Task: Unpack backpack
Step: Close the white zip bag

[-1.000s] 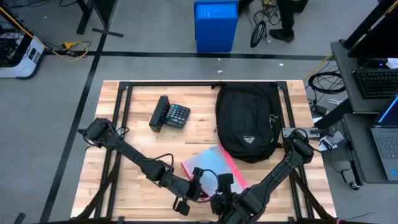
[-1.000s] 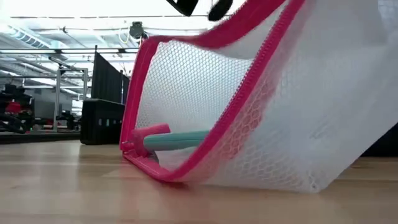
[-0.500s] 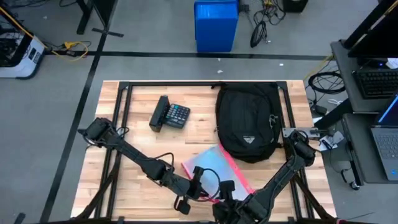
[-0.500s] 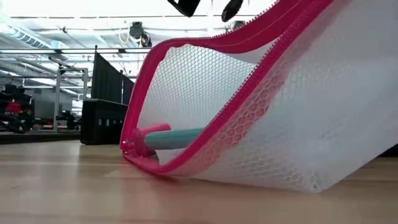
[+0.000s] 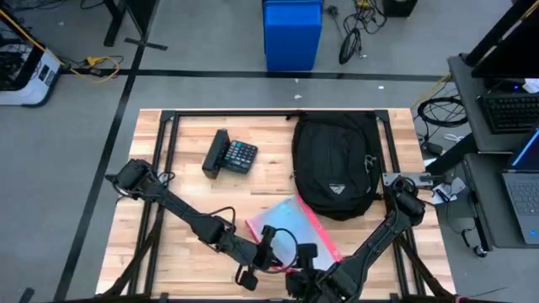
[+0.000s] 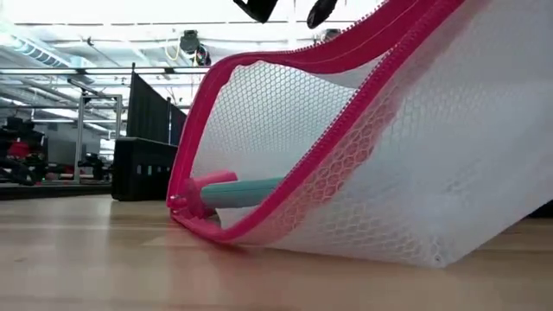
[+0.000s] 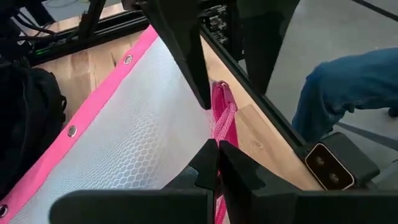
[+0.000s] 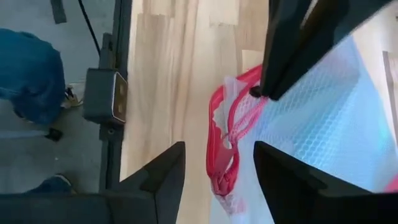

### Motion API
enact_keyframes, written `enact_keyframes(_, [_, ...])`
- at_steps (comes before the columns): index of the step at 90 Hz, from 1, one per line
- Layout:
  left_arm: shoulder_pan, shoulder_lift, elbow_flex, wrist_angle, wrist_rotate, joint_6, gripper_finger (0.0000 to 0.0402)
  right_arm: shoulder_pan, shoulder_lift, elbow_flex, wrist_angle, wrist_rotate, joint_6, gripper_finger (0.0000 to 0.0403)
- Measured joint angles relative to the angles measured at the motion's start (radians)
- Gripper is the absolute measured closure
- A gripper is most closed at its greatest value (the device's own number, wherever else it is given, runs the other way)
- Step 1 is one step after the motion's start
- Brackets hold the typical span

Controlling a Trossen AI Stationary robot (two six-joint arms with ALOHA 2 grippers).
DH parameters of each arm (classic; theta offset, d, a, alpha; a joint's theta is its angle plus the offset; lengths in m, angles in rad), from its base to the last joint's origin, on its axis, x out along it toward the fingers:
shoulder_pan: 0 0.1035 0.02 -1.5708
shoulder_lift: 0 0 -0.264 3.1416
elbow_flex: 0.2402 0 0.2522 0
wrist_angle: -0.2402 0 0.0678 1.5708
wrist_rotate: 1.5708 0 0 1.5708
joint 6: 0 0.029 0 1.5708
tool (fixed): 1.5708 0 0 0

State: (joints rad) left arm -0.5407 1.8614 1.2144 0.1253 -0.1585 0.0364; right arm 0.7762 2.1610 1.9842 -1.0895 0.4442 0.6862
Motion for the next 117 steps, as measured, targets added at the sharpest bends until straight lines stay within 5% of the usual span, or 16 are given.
enact_keyframes(36, [0.0, 0.0, 0.0, -0.003, 0.0, 0.003, 0.0401, 0.004, 0.041, 0.0, -0.047, -0.043, 0.001, 0.0228])
enact_keyframes(50, [0.0, 0.0, 0.0, -0.003, 0.0, 0.003, 0.0401, -0.002, 0.041, 0.0, -0.064, -0.051, -0.007, 0.027])
enact_keyframes(72, [0.0, 0.0, 0.0, -0.004, 0.0, 0.002, 0.0401, -0.012, 0.041, 0.0, -0.073, -0.058, -0.034, 0.0389])
enact_keyframes(117, [-0.009, 0.0, 0.0, -0.007, 0.023, -0.082, 0.0396, -0.011, 0.041, 0.0, -0.096, -0.057, -0.037, 0.0397])
